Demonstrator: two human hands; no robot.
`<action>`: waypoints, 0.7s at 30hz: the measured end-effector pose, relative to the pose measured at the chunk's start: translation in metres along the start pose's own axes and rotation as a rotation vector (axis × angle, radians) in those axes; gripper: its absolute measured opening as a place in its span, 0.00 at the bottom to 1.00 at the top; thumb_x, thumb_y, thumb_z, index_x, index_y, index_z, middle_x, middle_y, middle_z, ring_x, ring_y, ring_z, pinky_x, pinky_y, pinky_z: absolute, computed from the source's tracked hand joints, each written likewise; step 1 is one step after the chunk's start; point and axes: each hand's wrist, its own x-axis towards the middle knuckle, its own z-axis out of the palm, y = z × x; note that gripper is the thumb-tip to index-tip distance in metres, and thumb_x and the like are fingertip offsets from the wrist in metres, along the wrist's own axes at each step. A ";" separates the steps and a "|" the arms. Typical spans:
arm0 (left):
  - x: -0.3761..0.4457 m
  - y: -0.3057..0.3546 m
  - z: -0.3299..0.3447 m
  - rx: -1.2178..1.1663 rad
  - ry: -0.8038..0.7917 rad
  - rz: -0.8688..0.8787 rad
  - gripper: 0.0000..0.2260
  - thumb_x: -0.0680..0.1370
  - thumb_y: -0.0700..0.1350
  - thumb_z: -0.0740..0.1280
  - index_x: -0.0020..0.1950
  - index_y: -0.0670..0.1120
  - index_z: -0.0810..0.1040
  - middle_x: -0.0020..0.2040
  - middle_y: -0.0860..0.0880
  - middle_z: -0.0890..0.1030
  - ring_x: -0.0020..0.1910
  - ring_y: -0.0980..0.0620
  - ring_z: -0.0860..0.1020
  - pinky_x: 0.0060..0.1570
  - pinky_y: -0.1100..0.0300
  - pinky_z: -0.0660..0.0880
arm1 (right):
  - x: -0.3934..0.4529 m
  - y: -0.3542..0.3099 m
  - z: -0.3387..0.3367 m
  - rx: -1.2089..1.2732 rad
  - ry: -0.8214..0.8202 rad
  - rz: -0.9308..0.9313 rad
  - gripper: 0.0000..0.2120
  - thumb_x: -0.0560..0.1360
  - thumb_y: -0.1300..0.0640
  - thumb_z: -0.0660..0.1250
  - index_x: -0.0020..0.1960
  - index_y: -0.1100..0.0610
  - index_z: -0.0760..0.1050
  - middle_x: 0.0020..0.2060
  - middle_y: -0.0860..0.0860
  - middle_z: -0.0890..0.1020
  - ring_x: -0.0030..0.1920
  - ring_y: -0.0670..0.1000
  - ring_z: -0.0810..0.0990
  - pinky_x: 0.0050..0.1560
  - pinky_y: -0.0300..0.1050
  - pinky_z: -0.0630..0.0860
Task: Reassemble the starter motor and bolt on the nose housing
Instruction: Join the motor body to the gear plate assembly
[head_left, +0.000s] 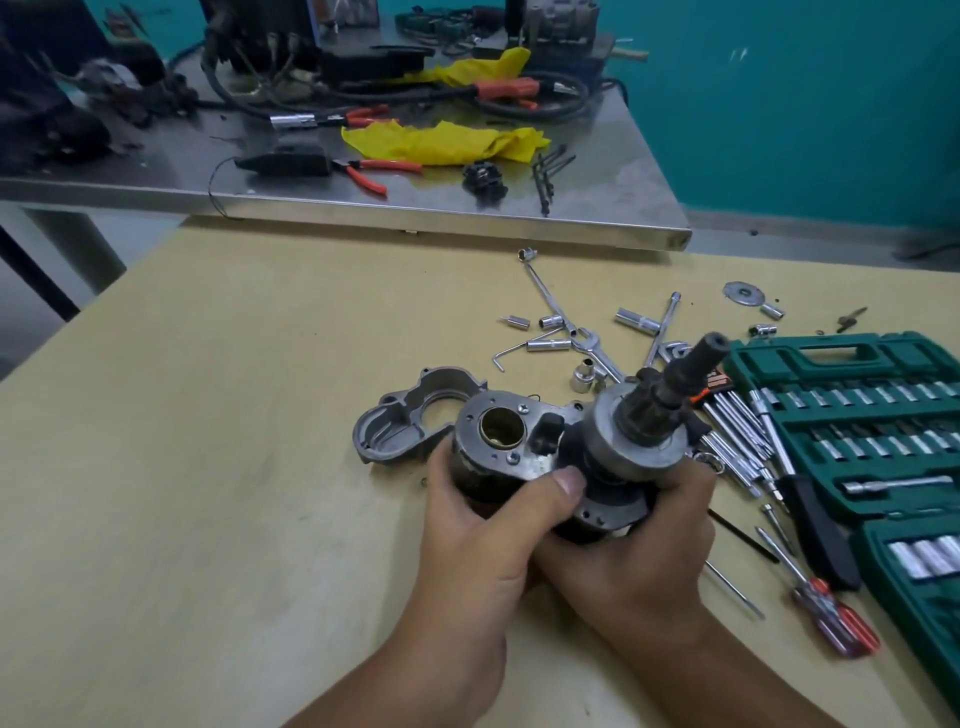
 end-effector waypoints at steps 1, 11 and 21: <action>0.000 0.000 -0.001 0.003 0.006 0.028 0.36 0.60 0.47 0.81 0.67 0.55 0.75 0.60 0.47 0.85 0.58 0.47 0.85 0.50 0.51 0.83 | -0.001 0.000 0.000 0.000 0.004 0.011 0.35 0.57 0.37 0.75 0.58 0.36 0.61 0.51 0.23 0.77 0.48 0.31 0.79 0.47 0.18 0.68; 0.005 0.006 -0.004 -0.104 -0.033 0.050 0.39 0.58 0.42 0.80 0.67 0.56 0.75 0.60 0.46 0.85 0.56 0.46 0.85 0.50 0.54 0.83 | 0.002 0.001 0.001 -0.001 -0.050 -0.021 0.34 0.56 0.37 0.77 0.57 0.49 0.70 0.47 0.28 0.80 0.50 0.24 0.76 0.49 0.18 0.67; 0.007 0.000 0.005 -0.088 0.068 0.018 0.37 0.56 0.44 0.82 0.65 0.49 0.78 0.57 0.45 0.86 0.57 0.42 0.85 0.59 0.40 0.80 | -0.003 0.002 0.001 -0.011 -0.003 0.057 0.37 0.51 0.33 0.76 0.58 0.39 0.68 0.49 0.21 0.77 0.48 0.23 0.76 0.47 0.17 0.67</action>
